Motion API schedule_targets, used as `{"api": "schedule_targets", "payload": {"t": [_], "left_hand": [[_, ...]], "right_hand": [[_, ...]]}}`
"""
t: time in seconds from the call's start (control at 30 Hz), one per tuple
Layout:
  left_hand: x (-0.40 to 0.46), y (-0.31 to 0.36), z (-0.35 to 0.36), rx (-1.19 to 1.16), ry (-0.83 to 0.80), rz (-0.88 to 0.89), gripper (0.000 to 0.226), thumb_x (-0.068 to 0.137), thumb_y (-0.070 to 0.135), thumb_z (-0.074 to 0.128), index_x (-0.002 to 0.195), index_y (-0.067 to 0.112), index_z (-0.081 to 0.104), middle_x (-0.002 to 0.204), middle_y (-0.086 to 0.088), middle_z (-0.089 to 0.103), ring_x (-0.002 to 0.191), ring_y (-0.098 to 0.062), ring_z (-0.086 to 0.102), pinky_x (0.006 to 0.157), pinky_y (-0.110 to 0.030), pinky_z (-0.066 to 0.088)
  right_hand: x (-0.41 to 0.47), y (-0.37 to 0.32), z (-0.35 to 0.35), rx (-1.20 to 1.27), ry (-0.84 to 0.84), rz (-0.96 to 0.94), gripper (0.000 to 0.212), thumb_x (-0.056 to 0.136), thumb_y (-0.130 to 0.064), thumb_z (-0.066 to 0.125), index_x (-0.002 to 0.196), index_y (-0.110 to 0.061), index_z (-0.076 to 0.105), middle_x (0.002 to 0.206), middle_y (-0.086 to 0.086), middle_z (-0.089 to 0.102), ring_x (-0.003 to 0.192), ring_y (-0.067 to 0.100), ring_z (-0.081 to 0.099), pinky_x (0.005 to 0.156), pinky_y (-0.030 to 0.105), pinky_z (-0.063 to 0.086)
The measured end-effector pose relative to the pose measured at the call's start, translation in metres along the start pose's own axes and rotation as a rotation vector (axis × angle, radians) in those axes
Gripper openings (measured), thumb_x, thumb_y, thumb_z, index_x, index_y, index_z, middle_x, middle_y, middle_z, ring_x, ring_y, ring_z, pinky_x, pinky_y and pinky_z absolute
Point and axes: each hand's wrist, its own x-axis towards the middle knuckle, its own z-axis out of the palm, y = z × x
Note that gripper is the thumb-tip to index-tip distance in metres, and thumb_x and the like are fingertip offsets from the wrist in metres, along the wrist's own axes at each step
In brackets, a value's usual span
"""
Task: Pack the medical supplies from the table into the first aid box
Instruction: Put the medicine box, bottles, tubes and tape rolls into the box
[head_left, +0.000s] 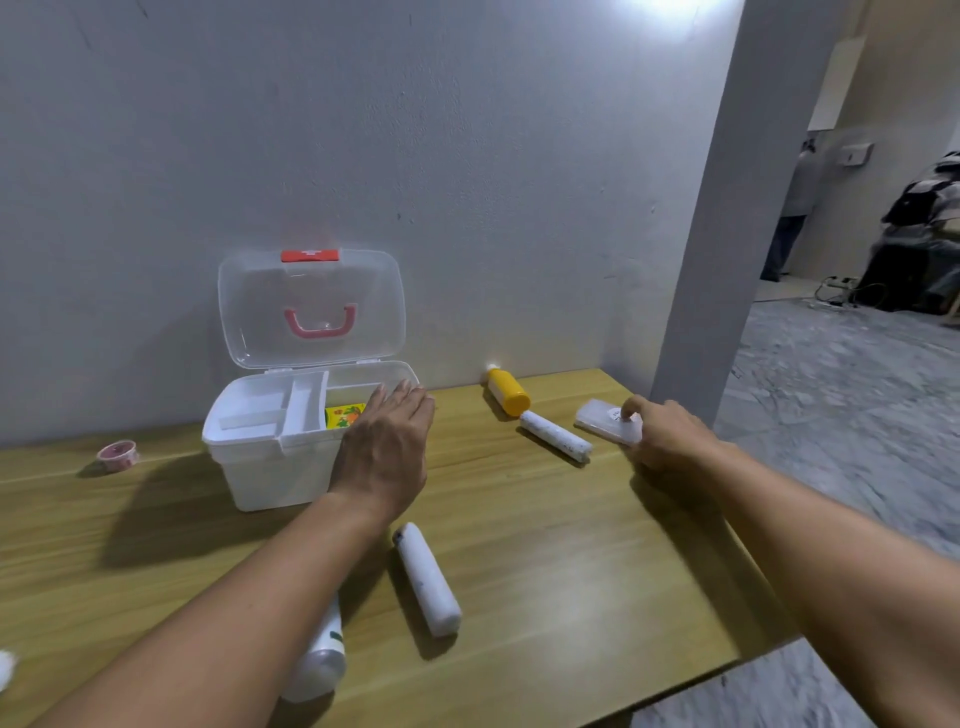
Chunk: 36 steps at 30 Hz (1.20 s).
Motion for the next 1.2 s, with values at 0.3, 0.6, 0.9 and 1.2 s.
{"api": "schedule_targets", "payload": {"t": [0.3, 0.6, 0.9, 1.2], "left_hand": [[-0.001, -0.005, -0.013, -0.077, -0.022, -0.033, 0.037, 0.084, 0.014, 0.049, 0.117, 0.003, 0.061, 0.126, -0.016, 0.064, 0.129, -0.031, 0.052, 0.110, -0.045, 0.034], [-0.011, -0.088, -0.056, -0.125, 0.009, -0.426, 0.031, 0.093, 0.021, 0.035, 0.105, 0.004, 0.060, 0.122, -0.017, 0.061, 0.119, -0.033, 0.051, 0.102, -0.044, 0.036], [-0.034, -0.134, -0.046, -0.235, -0.274, -0.631, 0.057, 0.098, 0.046, 0.027, 0.134, 0.004, 0.041, 0.151, -0.012, 0.037, 0.141, -0.028, 0.030, 0.115, -0.052, 0.020], [-0.041, -0.132, -0.040, -0.290, -0.235, -0.611, 0.061, 0.098, 0.048, 0.024, 0.141, 0.005, 0.032, 0.157, -0.008, 0.026, 0.145, -0.023, 0.022, 0.118, -0.052, 0.007]], "right_hand": [[-0.018, -0.060, -0.041, 0.114, 0.110, -0.225, 0.038, 0.093, -0.021, 0.055, 0.127, -0.033, 0.045, 0.120, 0.016, 0.047, 0.097, 0.031, 0.051, 0.086, 0.040, 0.046], [-0.048, -0.197, -0.067, 0.029, 0.066, -0.633, 0.043, 0.088, -0.011, 0.058, 0.125, -0.033, 0.053, 0.119, 0.012, 0.051, 0.100, 0.028, 0.055, 0.085, 0.038, 0.049], [-0.045, -0.266, -0.040, -0.078, 0.006, -0.727, 0.041, 0.084, 0.000, 0.057, 0.122, -0.018, 0.058, 0.121, 0.014, 0.057, 0.106, 0.031, 0.056, 0.089, 0.039, 0.052], [-0.029, -0.287, -0.010, 0.003, -0.032, -0.726, 0.041, 0.075, -0.009, 0.073, 0.115, -0.013, 0.063, 0.121, 0.014, 0.062, 0.106, 0.030, 0.058, 0.085, 0.035, 0.050]]}}
